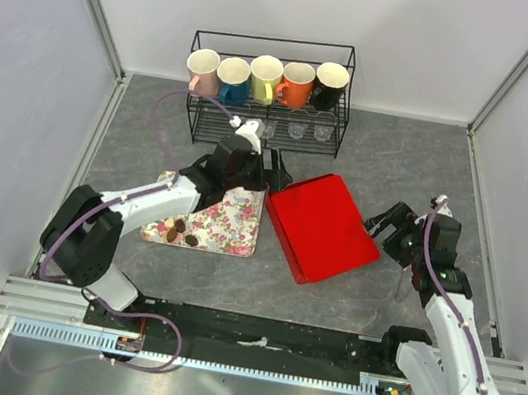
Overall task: Pack the chocolate
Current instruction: Close the box lid on the packing box.
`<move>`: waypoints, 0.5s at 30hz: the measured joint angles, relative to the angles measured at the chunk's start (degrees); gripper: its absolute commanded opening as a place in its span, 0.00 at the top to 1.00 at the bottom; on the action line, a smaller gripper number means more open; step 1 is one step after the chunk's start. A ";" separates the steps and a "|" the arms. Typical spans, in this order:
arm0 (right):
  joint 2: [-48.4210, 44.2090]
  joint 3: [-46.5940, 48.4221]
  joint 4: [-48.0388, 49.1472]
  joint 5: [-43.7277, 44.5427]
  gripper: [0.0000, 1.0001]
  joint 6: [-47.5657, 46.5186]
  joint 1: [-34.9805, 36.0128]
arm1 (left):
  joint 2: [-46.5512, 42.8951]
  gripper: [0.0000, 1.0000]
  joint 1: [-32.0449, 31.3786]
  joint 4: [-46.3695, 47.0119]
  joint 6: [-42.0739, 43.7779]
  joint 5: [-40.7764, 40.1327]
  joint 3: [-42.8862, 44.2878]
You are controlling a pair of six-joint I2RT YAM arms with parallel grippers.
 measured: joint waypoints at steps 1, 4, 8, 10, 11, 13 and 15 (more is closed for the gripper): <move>-2.54 -1.27 -0.83 -1.05 0.02 1.46 0.00 | 0.90 0.00 0.07 -0.13 0.85 0.39 0.92; -7.89 -3.98 -1.70 -4.02 0.02 4.81 0.00 | 3.82 0.00 0.37 -0.98 3.56 2.10 4.28; -12.39 -7.91 -1.99 -8.87 0.02 9.73 0.00 | 7.56 0.00 0.57 -2.56 6.08 4.87 8.09; -14.51 -9.94 -2.25 -10.99 0.02 11.98 0.00 | 8.72 0.00 0.63 -3.04 6.80 6.10 8.74; -15.50 -10.75 -2.29 -11.87 0.02 12.85 0.00 | 9.20 0.00 0.63 -3.23 7.06 6.54 8.76; -16.85 -11.98 -2.43 -13.35 0.02 14.19 0.00 | 10.14 0.00 0.63 -3.67 7.43 7.43 8.83; -17.64 -12.70 -2.32 -14.64 0.02 15.21 0.00 | 11.08 0.00 0.63 -4.15 7.61 8.02 9.07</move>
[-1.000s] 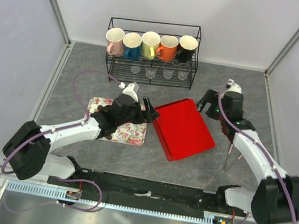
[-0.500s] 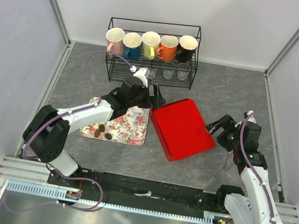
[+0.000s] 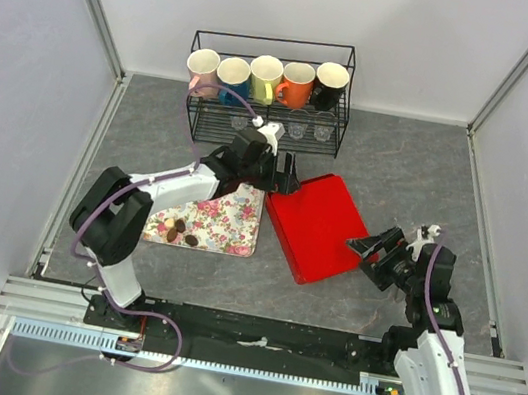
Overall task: Pack the chocolate
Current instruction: Close the box lid on the packing box.
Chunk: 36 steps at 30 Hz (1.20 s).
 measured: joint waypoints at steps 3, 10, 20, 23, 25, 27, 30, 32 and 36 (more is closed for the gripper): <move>-0.87 -1.44 1.62 -2.01 0.02 1.51 0.02 | 1.33 0.00 0.00 -0.42 0.02 1.27 0.17; -0.92 -3.06 4.46 -5.05 0.02 2.29 0.48 | 2.93 0.00 -0.04 -0.76 -0.02 2.75 0.15; 5.84 -3.61 12.22 -7.93 0.02 2.45 0.61 | 2.95 0.02 -0.07 0.26 -0.33 3.10 -0.48; 7.23 -3.63 13.88 -8.15 0.02 2.25 0.83 | 2.64 0.02 -0.07 1.14 -0.63 3.06 -1.20; 7.82 -3.72 14.78 -8.26 0.02 2.10 0.87 | 2.01 0.02 -0.07 1.46 -0.98 3.02 -1.95; 8.37 -3.96 15.85 -8.26 0.02 1.75 0.94 | 0.96 0.02 -0.07 1.51 -1.55 3.04 -3.04; 9.75 -4.28 18.12 -8.48 0.02 1.38 1.11 | -0.04 0.02 -0.11 1.51 -2.12 2.97 -3.82; 10.84 -4.31 19.39 -8.66 0.02 1.14 1.14 | -0.90 0.02 -0.17 1.38 -2.86 2.60 -4.39; 11.56 -4.31 20.55 -8.74 0.02 0.63 1.20 | -4.81 0.02 -0.63 1.16 -5.97 0.00 -6.67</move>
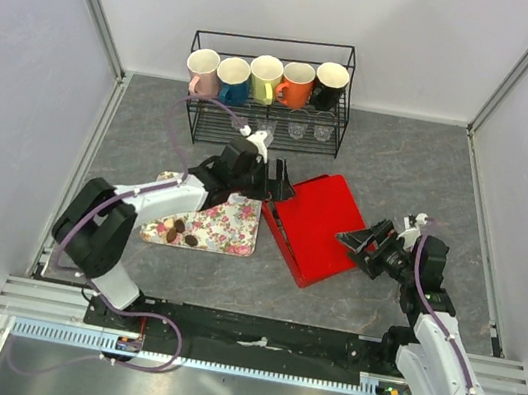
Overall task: Pack the chocolate
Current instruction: Close the box lid on the packing box.
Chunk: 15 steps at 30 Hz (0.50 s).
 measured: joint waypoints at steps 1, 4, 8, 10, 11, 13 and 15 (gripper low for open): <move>0.00 0.00 0.04 0.00 0.02 -0.13 0.04 | -1.25 0.02 -0.20 -0.02 -0.83 -0.63 -0.61; 0.11 0.00 0.15 0.00 0.02 -0.55 0.04 | -5.64 0.02 -1.11 0.00 -3.74 -2.36 -2.36; 0.42 0.00 0.55 0.00 0.02 -0.94 0.04 | -8.96 0.02 -3.17 0.42 -6.01 -3.76 -2.47; 0.42 0.00 0.57 0.00 0.02 -1.03 0.04 | -9.31 0.02 -4.42 0.37 -6.82 -4.17 -2.47; 0.39 0.00 0.57 0.00 0.02 -1.05 0.04 | -9.27 0.03 -5.01 0.11 -7.48 -4.76 -2.47; 0.39 0.02 0.57 0.00 0.02 -1.18 0.04 | -8.92 0.03 -6.05 -1.62 -9.14 -6.21 -2.45; 0.39 0.02 0.59 0.02 0.02 -1.22 0.04 | -8.31 0.04 -6.80 -4.04 -10.82 -8.15 -2.40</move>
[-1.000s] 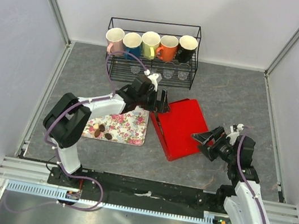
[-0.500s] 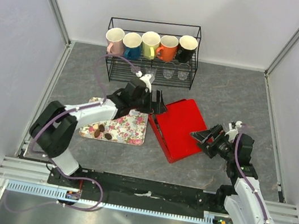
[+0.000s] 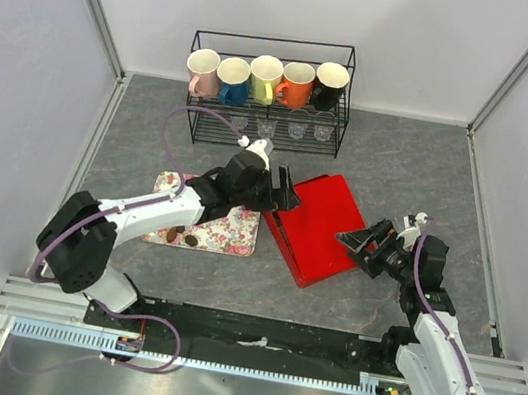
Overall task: Pack the chocolate
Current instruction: Close the box lid on the packing box.
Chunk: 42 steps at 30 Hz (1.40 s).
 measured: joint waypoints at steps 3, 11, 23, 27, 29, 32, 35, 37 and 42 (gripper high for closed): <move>0.00 0.00 0.02 0.00 0.02 -0.20 0.00 | 1.44 0.05 -1.03 -3.67 -2.08 -3.04 0.55; -0.04 0.00 0.09 0.02 0.02 -0.57 0.00 | 7.19 0.06 -3.02 -9.42 -4.24 -7.52 6.43; -0.07 0.00 0.17 0.00 0.02 -1.51 0.00 | 12.17 0.07 -3.17 -13.35 -7.63 -11.50 12.22; -0.31 0.00 0.13 0.04 0.02 -1.73 0.00 | 14.27 0.07 -3.54 -16.06 -9.20 -12.74 15.34; -0.46 0.00 0.04 0.07 0.02 -1.77 0.00 | 14.78 0.07 -3.80 -17.00 -10.05 -13.49 16.02; -0.72 0.00 -0.17 0.17 0.02 -1.88 0.00 | 15.52 0.08 -4.17 -19.52 -11.69 -14.40 16.98; -0.81 0.00 -0.35 0.22 0.02 -1.95 0.00 | 16.83 0.11 -4.59 -22.01 -13.18 -15.21 19.02; -0.81 0.02 -0.37 0.22 0.02 -2.05 0.00 | 17.90 0.12 -4.90 -23.41 -13.97 -15.54 20.52; -0.81 0.28 -0.76 0.44 0.02 -2.71 0.39 | 19.26 0.18 -5.18 -24.83 -16.04 -16.44 21.38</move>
